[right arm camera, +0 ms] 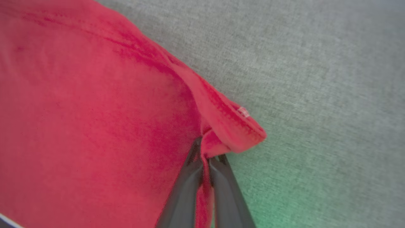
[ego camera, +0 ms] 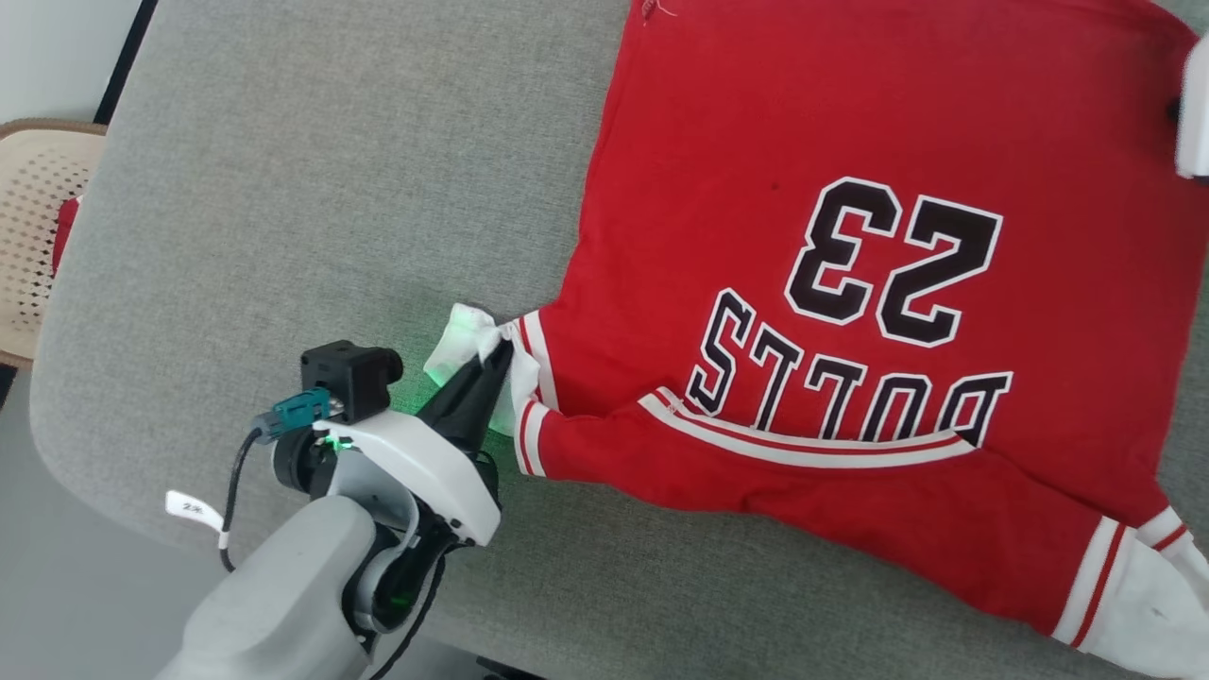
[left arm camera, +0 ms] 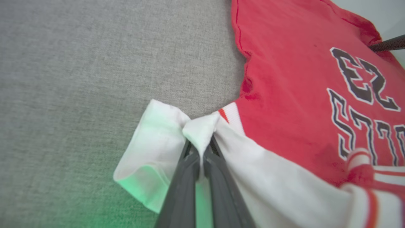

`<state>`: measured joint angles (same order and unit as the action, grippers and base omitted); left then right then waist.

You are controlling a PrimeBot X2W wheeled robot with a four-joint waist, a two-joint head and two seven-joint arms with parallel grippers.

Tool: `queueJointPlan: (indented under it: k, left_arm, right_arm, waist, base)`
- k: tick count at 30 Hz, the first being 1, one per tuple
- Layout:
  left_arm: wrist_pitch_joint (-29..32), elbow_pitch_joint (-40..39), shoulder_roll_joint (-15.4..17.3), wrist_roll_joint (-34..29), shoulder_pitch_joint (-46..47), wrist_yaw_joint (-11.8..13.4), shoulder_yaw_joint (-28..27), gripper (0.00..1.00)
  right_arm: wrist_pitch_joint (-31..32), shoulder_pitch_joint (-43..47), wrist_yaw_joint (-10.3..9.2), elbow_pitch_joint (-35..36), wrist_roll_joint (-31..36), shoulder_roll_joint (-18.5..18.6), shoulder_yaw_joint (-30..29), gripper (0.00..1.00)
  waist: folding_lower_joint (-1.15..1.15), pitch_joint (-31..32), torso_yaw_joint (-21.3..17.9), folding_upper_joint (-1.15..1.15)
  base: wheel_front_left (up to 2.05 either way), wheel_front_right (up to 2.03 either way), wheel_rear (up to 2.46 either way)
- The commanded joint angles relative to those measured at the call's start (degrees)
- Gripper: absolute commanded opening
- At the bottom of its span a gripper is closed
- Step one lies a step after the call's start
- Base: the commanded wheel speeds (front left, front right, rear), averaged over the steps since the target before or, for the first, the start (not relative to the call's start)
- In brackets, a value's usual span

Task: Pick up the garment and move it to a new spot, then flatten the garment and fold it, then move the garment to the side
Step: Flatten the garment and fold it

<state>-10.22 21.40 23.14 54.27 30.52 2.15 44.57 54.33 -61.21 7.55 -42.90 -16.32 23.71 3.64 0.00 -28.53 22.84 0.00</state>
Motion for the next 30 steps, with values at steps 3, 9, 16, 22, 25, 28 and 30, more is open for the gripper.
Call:
queueJointPlan:
  k: [3, 9, 16, 22, 25, 28, 30]
  left_arm:
    - [-1.02, 1.78, 0.54, 1.22, 0.09, -0.44, -0.98, 0.00]
    - [-1.81, 2.60, 3.39, 1.31, -1.41, 0.06, -2.64, 0.00]
    - [-1.29, 0.70, 7.37, 1.99, -3.29, 1.42, -4.11, 0.00]
    - [-1.06, -1.37, 9.71, 2.14, -4.29, 2.55, -4.96, 0.00]
    - [-0.99, -2.32, 10.59, 2.33, -4.88, 3.04, -5.22, 0.00]
    - [-0.69, -3.08, 10.84, 2.29, -5.03, 3.24, -5.09, 0.00]
    - [-0.56, -3.44, 11.00, 2.36, -4.86, 3.36, -5.08, 0.00]
  right_arm:
    - [-1.11, 3.26, -0.08, -1.00, -1.45, -0.71, 3.68, 0.00]
    - [-2.96, 5.81, -0.09, 8.81, -8.63, 2.01, 10.70, 0.00]
    - [-1.97, 15.12, -0.09, 24.40, -17.23, 5.73, 12.89, 0.00]
    - [2.88, 28.20, -0.09, 39.57, -21.64, 8.16, 10.43, 0.00]
    - [6.15, 36.06, -0.08, 46.13, -22.58, 8.01, 8.19, 0.00]
    - [8.40, 43.64, -0.09, 50.83, -21.96, 6.79, 5.21, 0.00]
    - [9.16, 48.71, -0.09, 52.96, -21.33, 4.96, 3.46, 0.00]
  waist:
    - [0.00, 0.80, -1.88, 0.00]
    - [0.00, 2.62, -7.07, 0.00]
    - [0.00, 4.28, -12.97, 0.00]
    - [0.00, 5.42, -16.01, 0.00]
    - [0.00, 5.78, -16.98, 0.00]
    - [0.00, 5.87, -17.32, 0.00]
    - [0.00, 5.76, -17.34, 0.00]
  base:
    - [0.00, 0.00, 0.00]
    - [0.00, 0.00, 0.00]
    - [0.00, 0.00, 0.00]
    - [0.00, 0.00, 0.00]
    - [0.00, 0.00, 0.00]
    - [0.00, 0.00, 0.00]
    - [0.00, 0.00, 0.00]
